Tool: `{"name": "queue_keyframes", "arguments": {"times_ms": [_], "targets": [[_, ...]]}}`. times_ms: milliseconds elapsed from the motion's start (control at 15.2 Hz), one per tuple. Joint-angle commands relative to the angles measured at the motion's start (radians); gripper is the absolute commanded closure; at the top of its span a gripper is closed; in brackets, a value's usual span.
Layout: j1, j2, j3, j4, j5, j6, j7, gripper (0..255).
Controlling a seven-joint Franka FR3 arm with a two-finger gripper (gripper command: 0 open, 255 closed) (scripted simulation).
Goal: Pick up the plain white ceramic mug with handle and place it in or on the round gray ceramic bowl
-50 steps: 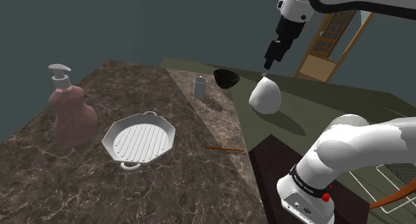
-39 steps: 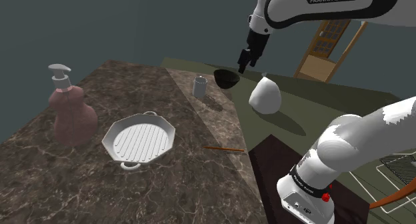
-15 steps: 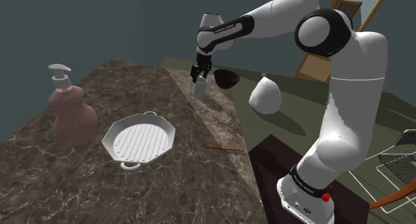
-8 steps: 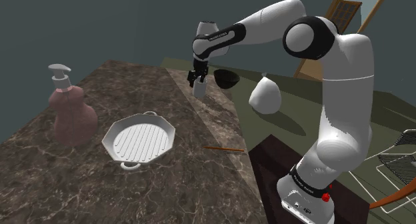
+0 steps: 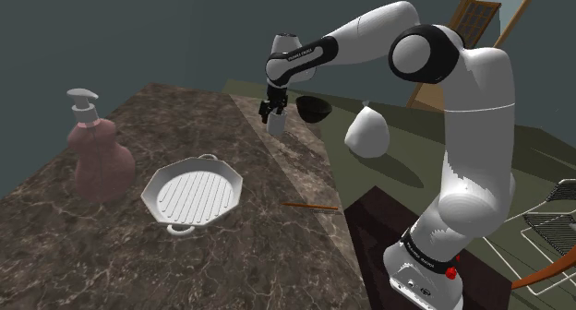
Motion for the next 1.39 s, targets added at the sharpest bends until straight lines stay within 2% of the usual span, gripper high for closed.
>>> {"name": "queue_keyframes", "arguments": {"times_ms": [0,66,660,1320], "targets": [[0.000,0.000,0.000,0.000,0.000,0.000,0.000,0],[0.000,0.000,0.000,0.000,0.000,0.000,0.000,255],[0.000,0.000,0.000,0.000,0.000,0.000,0.000,255],[0.000,-0.059,0.001,0.047,0.002,-0.106,-0.002,255]]}}
